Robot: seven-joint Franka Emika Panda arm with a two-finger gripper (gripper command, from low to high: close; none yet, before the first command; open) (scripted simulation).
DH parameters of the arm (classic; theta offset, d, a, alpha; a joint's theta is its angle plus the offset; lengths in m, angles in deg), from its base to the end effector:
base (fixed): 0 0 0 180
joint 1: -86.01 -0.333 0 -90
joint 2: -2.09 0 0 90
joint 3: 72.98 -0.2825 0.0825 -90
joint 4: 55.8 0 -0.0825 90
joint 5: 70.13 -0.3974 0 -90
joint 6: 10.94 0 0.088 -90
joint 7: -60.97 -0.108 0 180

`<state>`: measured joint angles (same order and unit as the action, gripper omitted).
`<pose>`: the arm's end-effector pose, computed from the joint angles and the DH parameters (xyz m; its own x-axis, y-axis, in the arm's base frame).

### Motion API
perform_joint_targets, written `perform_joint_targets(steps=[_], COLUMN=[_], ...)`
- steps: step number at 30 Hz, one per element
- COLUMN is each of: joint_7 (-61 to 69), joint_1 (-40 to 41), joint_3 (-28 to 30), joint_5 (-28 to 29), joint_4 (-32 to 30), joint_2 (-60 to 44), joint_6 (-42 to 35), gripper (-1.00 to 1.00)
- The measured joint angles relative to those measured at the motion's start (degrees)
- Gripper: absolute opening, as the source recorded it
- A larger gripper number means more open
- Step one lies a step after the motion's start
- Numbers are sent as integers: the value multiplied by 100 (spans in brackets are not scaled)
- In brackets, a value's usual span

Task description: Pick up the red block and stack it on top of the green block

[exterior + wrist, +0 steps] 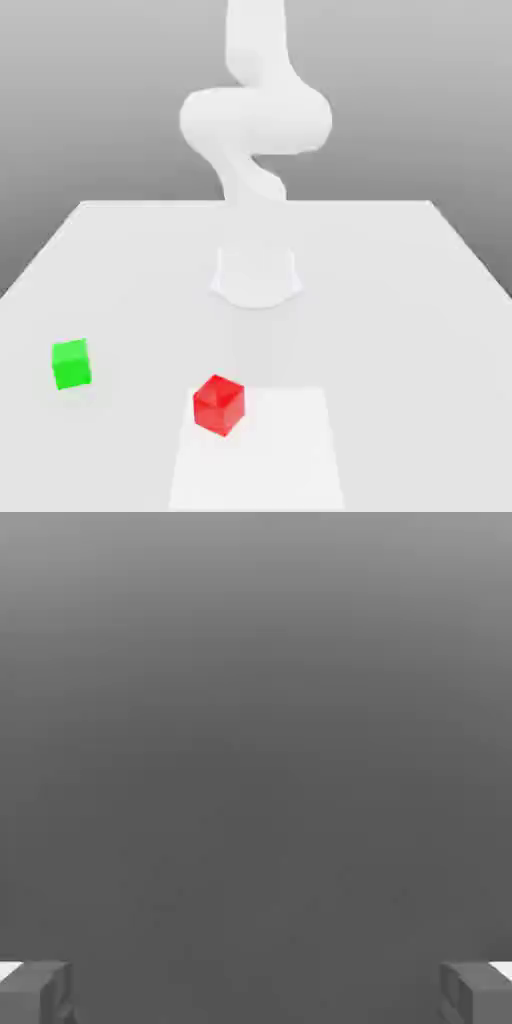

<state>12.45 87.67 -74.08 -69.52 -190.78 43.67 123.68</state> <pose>0.4132 -0.0024 0.6345 0.4879 -0.7457 0.4538 -0.5729 -0.6658 -0.4780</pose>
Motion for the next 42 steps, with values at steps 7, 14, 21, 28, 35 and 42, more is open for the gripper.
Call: perform_joint_targets(steps=[7, 14, 21, 28, 35, 42], joint_7=[-860, -1662, -2000, -2130, -2096, -2350], joint_1=[498, 829, 904, 778, 819, 1095], joint_3=[-253, -264, -176, -8, -66, 156], joint_5=[171, 221, -29, 140, 80, -23], joint_4=[-1018, -2064, -2666, -2554, -2598, -2722], joint_2=[-1430, -2930, -4485, -5422, -5081, -3943], joint_6=[937, 1915, 3057, 3856, 3571, 2548], gripper=[0, 0, 0, -100, -100, -100])
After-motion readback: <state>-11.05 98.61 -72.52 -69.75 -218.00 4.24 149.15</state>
